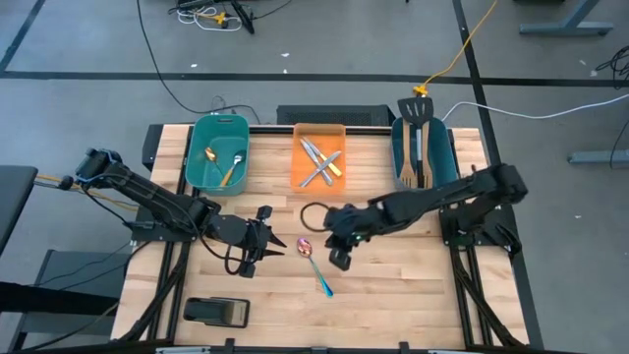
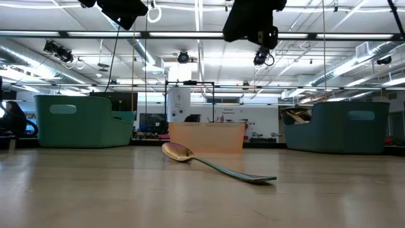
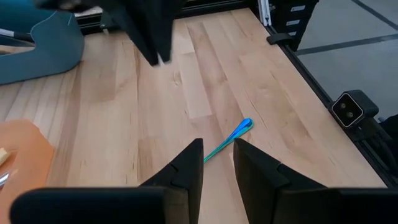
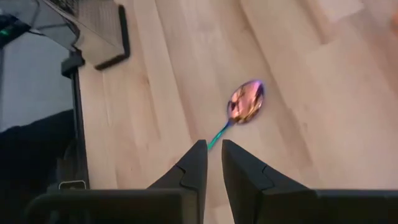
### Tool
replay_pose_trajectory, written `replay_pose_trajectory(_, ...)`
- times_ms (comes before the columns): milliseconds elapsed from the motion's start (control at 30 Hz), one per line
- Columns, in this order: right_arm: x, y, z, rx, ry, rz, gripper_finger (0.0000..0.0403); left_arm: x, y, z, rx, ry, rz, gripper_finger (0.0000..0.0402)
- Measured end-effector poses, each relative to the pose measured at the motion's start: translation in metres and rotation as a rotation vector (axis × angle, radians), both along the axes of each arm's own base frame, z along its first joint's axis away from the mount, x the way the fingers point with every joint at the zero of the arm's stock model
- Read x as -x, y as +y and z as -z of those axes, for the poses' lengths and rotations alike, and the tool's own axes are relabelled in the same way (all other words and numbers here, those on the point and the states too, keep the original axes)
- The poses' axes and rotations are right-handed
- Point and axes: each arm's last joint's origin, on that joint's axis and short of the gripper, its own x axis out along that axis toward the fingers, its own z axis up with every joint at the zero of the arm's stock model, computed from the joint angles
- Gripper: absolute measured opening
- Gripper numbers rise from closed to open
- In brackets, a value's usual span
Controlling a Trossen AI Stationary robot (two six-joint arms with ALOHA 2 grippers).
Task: Pick & Place Kitchen Items
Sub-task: Put the blue spoon into the green bin
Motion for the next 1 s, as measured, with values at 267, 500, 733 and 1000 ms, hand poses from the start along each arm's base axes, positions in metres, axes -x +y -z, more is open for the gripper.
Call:
replay_pose_trajectory(267,-0.021,0.021,0.025,-0.023,0.087,0.000,0.0059,0.000,-0.001,0.000,0.015,0.006,0.031,0.0094)
replay_pose_trajectory(500,-0.036,0.039,0.035,-0.027,0.115,-0.042,0.0058,0.000,-0.001,0.000,0.013,0.006,0.032,0.0094)
replay_pose_trajectory(733,-0.054,0.053,0.039,-0.031,0.172,-0.083,0.0058,0.000,-0.001,0.000,0.012,0.009,0.031,0.0094)
replay_pose_trajectory(1000,-0.068,0.063,0.042,-0.018,0.202,-0.088,0.0058,0.001,-0.001,0.001,0.011,0.012,0.032,0.0094)
